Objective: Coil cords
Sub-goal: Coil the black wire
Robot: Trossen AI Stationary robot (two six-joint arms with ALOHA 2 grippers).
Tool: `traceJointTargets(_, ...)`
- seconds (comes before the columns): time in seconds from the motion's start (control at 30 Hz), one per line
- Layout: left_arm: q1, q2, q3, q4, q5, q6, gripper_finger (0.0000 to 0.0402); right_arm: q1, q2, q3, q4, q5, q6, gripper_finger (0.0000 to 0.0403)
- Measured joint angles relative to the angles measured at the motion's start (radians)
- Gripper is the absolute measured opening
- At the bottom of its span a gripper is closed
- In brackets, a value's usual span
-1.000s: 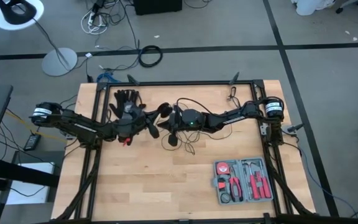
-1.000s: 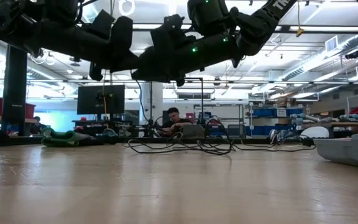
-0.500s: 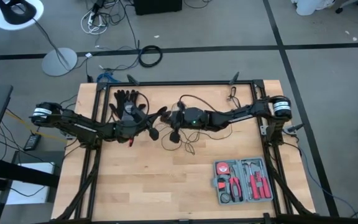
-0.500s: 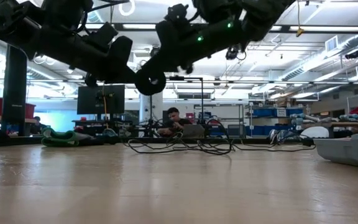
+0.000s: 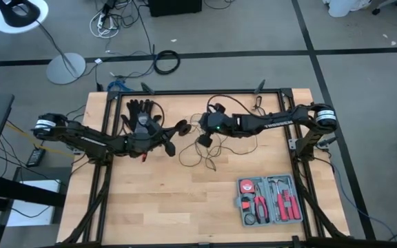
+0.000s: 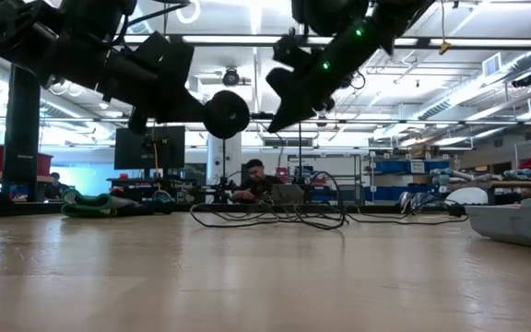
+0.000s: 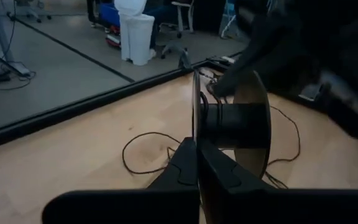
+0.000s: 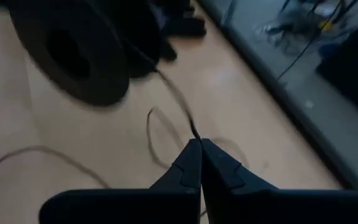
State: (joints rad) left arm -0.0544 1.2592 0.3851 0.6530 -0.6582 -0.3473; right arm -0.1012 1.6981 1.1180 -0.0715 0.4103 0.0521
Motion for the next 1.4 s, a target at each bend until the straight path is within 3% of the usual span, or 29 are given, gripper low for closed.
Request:
traceJointTargets(0.23,0.000,-0.050,0.000,0.001,-0.014,0.002,0.0000,0.007,0.000,-0.165,0.234,-0.085,0.059,0.0013)
traceJointTargets(0.4,0.000,-0.058,0.000,0.008,-0.079,0.001,0.0000,0.018,-0.003,-0.276,0.378,-0.103,0.105,0.0041)
traceJointTargets(0.53,0.000,-0.058,0.000,0.008,-0.080,0.001,0.0000,0.024,-0.011,-0.321,0.389,-0.106,0.139,0.0066)
traceJointTargets(0.87,-0.002,-0.108,0.000,0.009,-0.144,0.058,0.0000,0.033,-0.042,-0.365,0.485,-0.112,0.148,0.0085)
traceJointTargets(1.2,-0.002,-0.162,0.000,0.068,-0.156,0.137,0.0000,0.007,0.114,-0.377,0.919,-0.100,-0.005,0.0085)
traceJointTargets(1.4,-0.002,-0.162,0.000,0.060,-0.155,0.137,0.0000,-0.015,0.203,-0.327,0.973,-0.094,-0.011,0.0085)
